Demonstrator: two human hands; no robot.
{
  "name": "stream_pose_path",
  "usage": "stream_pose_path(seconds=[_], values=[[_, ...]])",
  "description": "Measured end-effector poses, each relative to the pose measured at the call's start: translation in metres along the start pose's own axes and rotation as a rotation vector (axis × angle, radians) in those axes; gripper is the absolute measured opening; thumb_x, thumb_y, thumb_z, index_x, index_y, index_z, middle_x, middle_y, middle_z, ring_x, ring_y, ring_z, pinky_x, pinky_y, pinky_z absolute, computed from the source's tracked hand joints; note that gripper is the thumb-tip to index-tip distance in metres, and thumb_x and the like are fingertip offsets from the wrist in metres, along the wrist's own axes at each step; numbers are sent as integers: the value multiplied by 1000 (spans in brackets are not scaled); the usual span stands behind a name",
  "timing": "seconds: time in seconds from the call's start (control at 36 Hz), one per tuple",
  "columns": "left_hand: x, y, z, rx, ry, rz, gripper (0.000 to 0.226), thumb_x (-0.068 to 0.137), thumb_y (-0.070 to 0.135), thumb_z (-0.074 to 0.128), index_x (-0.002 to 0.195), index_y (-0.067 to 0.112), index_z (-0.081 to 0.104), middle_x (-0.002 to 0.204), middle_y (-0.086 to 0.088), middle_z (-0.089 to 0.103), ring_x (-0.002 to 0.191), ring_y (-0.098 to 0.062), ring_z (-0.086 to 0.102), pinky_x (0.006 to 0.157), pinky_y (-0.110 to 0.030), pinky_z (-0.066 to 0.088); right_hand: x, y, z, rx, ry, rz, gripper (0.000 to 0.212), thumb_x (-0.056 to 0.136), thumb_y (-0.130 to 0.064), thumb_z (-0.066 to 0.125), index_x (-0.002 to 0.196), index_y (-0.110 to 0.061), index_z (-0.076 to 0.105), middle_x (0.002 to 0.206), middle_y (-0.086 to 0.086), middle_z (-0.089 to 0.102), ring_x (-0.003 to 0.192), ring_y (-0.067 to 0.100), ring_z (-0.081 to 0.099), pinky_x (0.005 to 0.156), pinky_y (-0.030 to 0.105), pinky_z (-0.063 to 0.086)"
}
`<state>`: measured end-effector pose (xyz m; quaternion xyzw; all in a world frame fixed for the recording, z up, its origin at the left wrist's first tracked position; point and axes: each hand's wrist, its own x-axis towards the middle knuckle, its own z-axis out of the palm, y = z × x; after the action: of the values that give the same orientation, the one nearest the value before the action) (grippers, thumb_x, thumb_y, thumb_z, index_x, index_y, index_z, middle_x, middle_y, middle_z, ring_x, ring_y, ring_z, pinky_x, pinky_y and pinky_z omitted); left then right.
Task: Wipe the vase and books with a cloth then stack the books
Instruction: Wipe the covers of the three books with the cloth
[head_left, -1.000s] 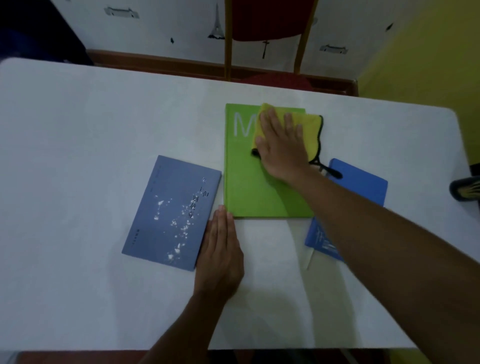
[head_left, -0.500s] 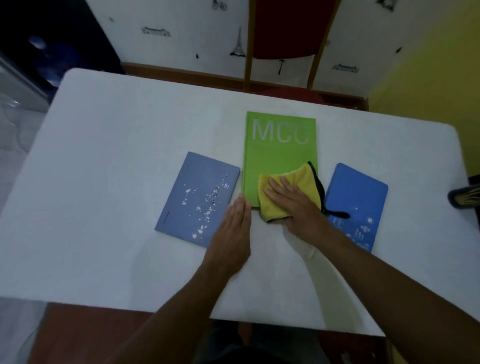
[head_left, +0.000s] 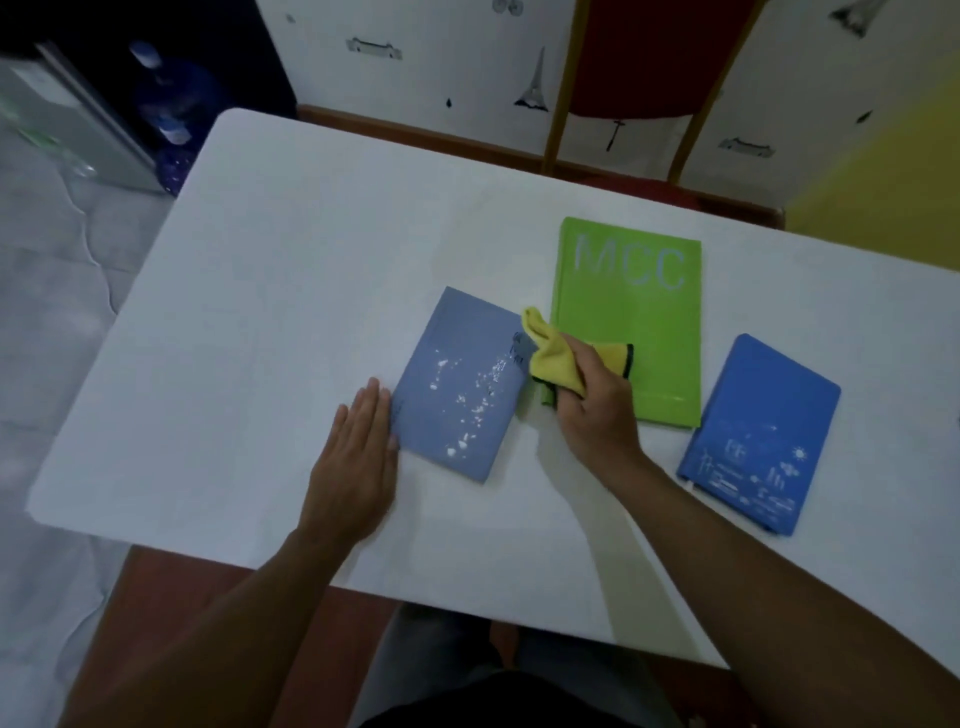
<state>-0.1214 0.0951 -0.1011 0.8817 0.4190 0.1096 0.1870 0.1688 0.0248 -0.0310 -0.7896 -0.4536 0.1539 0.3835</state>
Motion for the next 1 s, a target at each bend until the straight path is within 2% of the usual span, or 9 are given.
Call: stream_pose_path(seconds=[0.08,0.14,0.19,0.25,0.36,0.44,0.56,0.72,1.0], values=[[-1,-4,5,-4,-5,-16,58,109,22,37,162,0,22,171,-16,22,159,-28,22,130,-49,20,0,-21,32,85,-50,63,51,91,2,63,141,-6,58,133,20,65,123,37,62,106,41,48],[-1,-5,7,5,13,-13,58,109,21,38,161,-1,25,170,-16,24,158,-28,24,129,-50,22,0,-37,52,130,-177,149,56,95,-2,58,149,-10,50,149,21,53,144,38,44,116,42,37],[-1,-6,9,22,40,-1,57,108,20,40,159,-2,29,168,-18,28,157,-29,28,128,-49,25,-6,-50,70,140,-323,157,60,99,-6,52,155,-21,39,163,15,37,157,29,16,125,48,24],[-1,-7,10,28,49,4,57,108,20,41,159,-3,31,168,-18,29,157,-29,29,128,-49,25,-17,-54,86,95,-409,9,58,97,-13,46,154,-23,41,165,11,34,157,15,5,128,51,11],[-2,-9,10,35,54,34,59,104,18,43,158,-4,31,167,-21,29,157,-31,27,127,-53,27,-45,-46,98,-145,-461,-294,58,93,-40,56,147,-19,52,170,2,25,160,25,7,128,56,1],[-2,-9,10,61,53,37,58,107,21,36,157,-5,31,167,-22,29,157,-31,28,127,-52,27,-57,-36,85,-296,-463,-414,73,95,-63,55,157,-28,38,172,-1,14,160,27,1,127,56,-1],[0,-5,11,59,50,-2,57,109,25,37,158,-3,32,167,-19,29,157,-30,29,127,-50,27,-44,-8,72,-413,-435,-420,56,104,-53,47,157,-39,36,171,-4,18,160,25,8,127,56,7],[1,-4,11,49,35,-23,57,110,28,35,160,1,30,169,-15,27,158,-26,26,128,-49,25,6,-25,97,-570,-389,-179,55,106,-50,33,160,-39,27,173,-2,10,160,29,6,127,55,6],[1,-4,11,48,81,-11,56,109,26,38,157,-2,36,165,-17,35,155,-29,33,126,-51,30,-47,-2,57,-546,-558,-552,56,108,-42,41,161,-36,25,172,-5,14,160,24,9,127,54,15]])
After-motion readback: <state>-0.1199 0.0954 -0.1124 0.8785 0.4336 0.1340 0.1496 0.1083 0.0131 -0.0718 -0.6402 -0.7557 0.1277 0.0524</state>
